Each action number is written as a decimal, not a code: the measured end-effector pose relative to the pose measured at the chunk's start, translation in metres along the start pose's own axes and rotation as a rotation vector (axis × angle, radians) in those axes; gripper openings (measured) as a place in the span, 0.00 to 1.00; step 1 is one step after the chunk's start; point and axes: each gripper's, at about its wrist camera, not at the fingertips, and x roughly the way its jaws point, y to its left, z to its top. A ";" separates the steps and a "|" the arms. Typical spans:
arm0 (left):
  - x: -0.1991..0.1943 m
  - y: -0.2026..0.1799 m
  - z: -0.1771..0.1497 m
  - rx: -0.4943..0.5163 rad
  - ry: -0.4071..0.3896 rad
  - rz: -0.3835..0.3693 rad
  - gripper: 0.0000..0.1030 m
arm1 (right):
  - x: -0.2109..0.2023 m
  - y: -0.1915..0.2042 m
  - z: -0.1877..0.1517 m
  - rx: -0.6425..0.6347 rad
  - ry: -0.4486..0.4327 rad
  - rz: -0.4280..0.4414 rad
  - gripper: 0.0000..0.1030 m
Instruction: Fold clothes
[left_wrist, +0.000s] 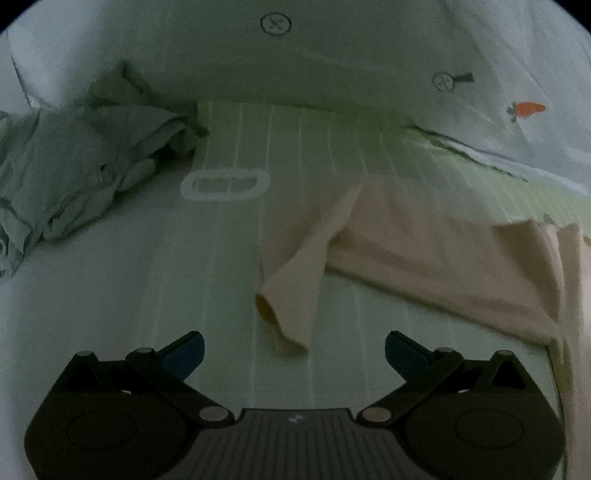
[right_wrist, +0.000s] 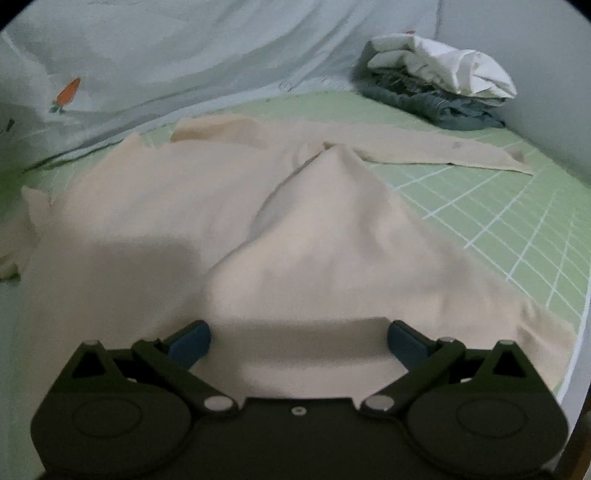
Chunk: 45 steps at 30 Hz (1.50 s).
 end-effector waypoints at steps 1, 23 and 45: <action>0.002 -0.001 0.003 -0.003 -0.010 0.007 0.91 | 0.001 0.001 -0.001 0.006 -0.017 -0.006 1.00; -0.105 0.037 -0.039 -0.381 0.048 -0.314 0.06 | 0.004 0.003 -0.008 0.015 -0.110 -0.008 1.00; -0.059 0.097 -0.088 -0.530 0.073 0.136 0.70 | 0.003 0.004 -0.008 0.011 -0.108 -0.006 1.00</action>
